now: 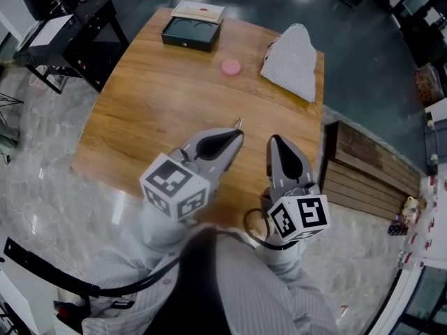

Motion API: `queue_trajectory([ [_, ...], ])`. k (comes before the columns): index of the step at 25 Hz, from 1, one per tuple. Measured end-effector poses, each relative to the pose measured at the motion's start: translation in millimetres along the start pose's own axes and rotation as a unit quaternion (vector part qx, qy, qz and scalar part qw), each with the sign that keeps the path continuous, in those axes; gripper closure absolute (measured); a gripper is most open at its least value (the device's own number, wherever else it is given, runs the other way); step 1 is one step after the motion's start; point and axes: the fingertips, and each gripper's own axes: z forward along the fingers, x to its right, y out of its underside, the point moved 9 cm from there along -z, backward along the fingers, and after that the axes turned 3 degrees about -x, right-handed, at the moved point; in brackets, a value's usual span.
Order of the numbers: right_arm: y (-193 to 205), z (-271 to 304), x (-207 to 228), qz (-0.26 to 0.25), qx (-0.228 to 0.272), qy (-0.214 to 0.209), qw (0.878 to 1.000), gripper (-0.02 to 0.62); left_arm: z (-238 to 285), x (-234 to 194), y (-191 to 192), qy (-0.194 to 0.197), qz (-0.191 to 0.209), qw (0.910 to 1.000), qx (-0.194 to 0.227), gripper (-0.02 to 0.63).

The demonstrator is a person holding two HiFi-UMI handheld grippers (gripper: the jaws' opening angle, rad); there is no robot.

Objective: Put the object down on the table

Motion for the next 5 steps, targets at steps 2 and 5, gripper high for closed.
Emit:
queue_trajectory([
  [2,0.2,0.2,-0.4,0.000,0.000,0.002,1.000,0.583,-0.1,-1.2,0.0,0.002,-0.003,1.0000,0.000,0.605],
  [5,-0.1,0.1,-1.4,0.001,0.000,0.004,1.000,0.583,-0.8,-2.3,-0.6,0.005,-0.007,1.0000,0.000,0.606],
])
